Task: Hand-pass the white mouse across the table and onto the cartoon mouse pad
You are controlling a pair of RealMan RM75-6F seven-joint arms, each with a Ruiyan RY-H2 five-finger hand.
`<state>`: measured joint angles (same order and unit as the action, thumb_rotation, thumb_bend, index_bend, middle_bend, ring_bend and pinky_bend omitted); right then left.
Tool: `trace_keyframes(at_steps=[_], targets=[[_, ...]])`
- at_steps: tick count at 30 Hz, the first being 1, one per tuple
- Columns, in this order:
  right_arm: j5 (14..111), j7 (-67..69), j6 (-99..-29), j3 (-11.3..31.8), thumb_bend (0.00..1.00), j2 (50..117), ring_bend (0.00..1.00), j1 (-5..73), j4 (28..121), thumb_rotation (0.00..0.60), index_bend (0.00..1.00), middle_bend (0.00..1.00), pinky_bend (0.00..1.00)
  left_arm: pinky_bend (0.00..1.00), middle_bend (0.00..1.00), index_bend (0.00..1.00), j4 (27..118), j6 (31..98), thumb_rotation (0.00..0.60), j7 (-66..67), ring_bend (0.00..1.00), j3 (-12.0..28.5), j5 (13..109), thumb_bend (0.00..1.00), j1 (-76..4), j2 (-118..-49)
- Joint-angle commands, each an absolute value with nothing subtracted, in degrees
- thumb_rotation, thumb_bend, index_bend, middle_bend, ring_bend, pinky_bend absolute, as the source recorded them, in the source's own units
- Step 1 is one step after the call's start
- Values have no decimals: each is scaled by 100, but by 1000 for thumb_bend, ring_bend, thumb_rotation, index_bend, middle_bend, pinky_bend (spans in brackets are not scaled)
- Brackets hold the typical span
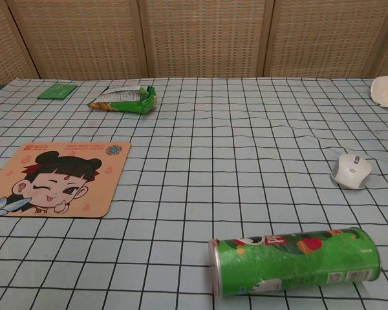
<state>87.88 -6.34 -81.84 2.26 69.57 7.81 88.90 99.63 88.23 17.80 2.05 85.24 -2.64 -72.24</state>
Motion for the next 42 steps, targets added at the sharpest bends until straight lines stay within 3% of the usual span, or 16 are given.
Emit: trace_keyframes(at_steps=[1,20,25,30,32,42], targets=[[8789,-619,-8190,231,169,6952,0,780,8892,600,18,0,0,0,0,0,9967,8838,600,1782,0,208,8535,0,-261,-7223],[9036,-430,-8079,247,169,6991,0,984,8844,600,58,0,0,0,0,0,9962,8847,600,1767,0,256,8486,0,-268,-7212],[9045,-662,-7726,398,143,6887,0,1319,8987,600,95,0,0,0,0,0,9941,8824,600,1808,0,275,8454,0,-287,-7236],[8964,-906,-7508,601,131,6970,0,1602,8928,600,192,5,0,0,0,0,9925,8805,600,1834,0,281,8426,0,-296,-7257],[8792,-994,-7092,698,131,7084,0,1871,8766,600,214,13,0,0,0,0,9897,8775,600,1830,0,302,8366,0,-306,-7271],[8484,-1067,-6217,676,131,7520,0,2419,8207,600,266,47,0,0,0,0,9865,8718,600,1823,0,323,8288,0,-338,-7291]])
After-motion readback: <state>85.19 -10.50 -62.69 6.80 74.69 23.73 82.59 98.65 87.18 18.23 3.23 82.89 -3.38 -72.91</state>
